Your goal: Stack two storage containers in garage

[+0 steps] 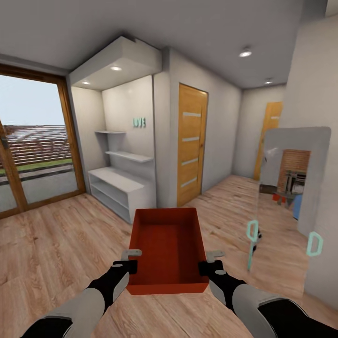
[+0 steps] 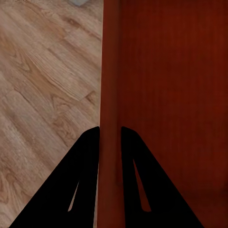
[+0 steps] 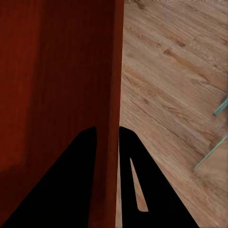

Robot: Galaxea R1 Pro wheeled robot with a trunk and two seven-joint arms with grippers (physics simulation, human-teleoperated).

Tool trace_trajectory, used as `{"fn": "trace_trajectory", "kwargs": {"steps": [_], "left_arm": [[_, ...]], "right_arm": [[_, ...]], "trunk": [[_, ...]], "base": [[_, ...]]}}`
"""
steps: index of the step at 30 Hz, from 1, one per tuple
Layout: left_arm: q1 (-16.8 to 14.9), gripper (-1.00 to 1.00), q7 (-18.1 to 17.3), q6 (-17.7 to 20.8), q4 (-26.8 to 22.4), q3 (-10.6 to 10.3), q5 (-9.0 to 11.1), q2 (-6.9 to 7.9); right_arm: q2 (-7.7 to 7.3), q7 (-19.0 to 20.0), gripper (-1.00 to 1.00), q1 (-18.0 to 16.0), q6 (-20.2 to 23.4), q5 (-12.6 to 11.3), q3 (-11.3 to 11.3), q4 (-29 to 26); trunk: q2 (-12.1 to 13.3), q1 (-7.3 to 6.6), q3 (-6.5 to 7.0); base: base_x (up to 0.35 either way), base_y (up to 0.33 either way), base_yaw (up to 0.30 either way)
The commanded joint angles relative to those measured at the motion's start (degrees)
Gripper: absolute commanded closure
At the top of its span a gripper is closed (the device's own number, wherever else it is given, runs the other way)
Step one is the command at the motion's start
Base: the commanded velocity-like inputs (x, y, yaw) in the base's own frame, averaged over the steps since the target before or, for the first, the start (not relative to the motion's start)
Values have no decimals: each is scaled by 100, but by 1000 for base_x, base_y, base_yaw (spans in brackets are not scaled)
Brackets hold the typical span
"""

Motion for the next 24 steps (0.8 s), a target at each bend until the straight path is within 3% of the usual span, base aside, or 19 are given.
{"fn": "trace_trajectory", "kwargs": {"steps": [1, 24], "left_arm": [[-5, 100, 58, 39, -26, 194, 309, -4], [-5, 100, 58, 39, -26, 194, 309, -4]], "right_arm": [[26, -16, 100, -6, -19, 18, -185, 9], [26, -23, 100, -6, -24, 18, -185, 6]], "trunk": [[-5, 4, -8], [-5, 4, -8]], "base": [[325, 0, 0], [325, 0, 0]]}}
